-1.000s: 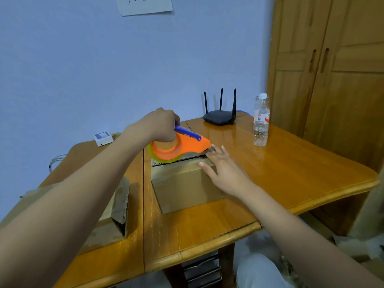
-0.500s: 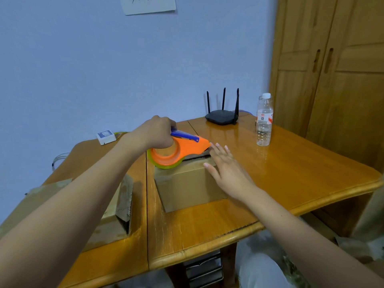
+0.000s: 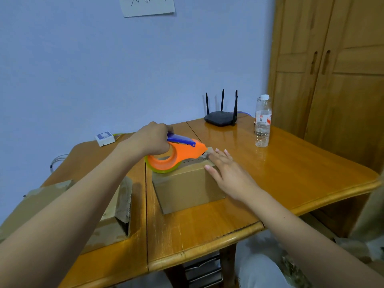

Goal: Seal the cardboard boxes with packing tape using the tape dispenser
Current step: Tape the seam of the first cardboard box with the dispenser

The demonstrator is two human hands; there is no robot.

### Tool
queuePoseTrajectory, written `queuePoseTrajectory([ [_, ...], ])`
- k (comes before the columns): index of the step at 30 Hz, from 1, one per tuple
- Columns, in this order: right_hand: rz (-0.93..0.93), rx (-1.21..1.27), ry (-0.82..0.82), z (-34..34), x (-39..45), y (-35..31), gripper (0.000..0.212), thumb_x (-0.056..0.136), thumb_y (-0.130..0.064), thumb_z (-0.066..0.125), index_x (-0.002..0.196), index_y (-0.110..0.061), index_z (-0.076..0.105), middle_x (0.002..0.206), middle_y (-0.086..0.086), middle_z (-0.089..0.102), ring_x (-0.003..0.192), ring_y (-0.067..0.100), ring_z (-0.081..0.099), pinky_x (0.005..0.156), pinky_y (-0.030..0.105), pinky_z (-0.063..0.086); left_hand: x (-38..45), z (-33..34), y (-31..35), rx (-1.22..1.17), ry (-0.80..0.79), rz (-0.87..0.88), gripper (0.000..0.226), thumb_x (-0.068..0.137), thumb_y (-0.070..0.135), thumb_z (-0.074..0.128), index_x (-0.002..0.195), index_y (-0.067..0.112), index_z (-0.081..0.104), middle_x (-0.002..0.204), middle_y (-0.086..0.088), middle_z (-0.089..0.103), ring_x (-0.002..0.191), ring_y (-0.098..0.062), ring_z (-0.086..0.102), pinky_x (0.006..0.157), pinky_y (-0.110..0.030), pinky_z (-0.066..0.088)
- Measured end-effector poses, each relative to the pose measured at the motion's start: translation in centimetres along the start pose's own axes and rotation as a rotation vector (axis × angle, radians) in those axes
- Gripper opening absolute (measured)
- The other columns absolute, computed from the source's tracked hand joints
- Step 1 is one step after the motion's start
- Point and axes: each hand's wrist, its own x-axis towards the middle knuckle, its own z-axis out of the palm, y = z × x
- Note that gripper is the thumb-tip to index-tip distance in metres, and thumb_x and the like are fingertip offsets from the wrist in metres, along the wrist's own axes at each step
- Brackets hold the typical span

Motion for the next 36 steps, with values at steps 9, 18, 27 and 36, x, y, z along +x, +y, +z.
queuePoseTrajectory([
  [9,-0.003,-0.068,-0.063,0.1,2.4,0.9,0.068,0.097,-0.063,0.018,0.145,-0.024,0.046,0.161,0.001,0.035,0.155,0.02,0.015,0.119,0.048,0.032,0.1,-0.1,0.2,0.013,-0.048,-0.015,0.04,0.081,0.008,0.051,0.117,0.02,0.061,0.094,-0.005,0.064,0.081,-0.022,0.057,0.066,-0.033,0.05],
  [18,-0.133,-0.108,-0.044,0.3,1.8,0.6,0.058,0.106,-0.047,0.02,0.14,-0.015,0.055,0.154,0.001,0.045,0.148,0.019,0.032,0.125,0.039,0.019,0.3,0.3,0.4,0.026,-0.026,-0.004,0.038,0.083,0.007,0.053,0.116,0.02,0.061,0.091,-0.002,0.062,0.083,-0.021,0.055,0.065,-0.029,0.043],
  [27,-0.143,-0.157,-0.07,-0.5,2.3,0.4,0.052,0.107,-0.043,0.026,0.129,-0.016,0.065,0.148,0.0,0.054,0.137,0.019,0.048,0.118,0.035,0.034,0.7,0.4,0.1,0.053,-0.108,-0.022,0.04,0.087,0.007,0.048,0.124,0.021,0.055,0.099,-0.006,0.064,0.087,-0.023,0.057,0.071,-0.033,0.05],
  [36,-0.142,-0.187,-0.032,-0.2,1.6,0.3,0.063,0.106,-0.05,0.017,0.146,-0.015,0.051,0.151,0.001,0.051,0.145,0.014,0.038,0.119,0.031,0.03,0.1,-0.2,-0.5,0.149,-0.166,-0.02,0.047,0.091,0.004,0.043,0.136,0.02,0.046,0.099,-0.003,0.057,0.092,-0.024,0.055,0.072,-0.032,0.044],
])
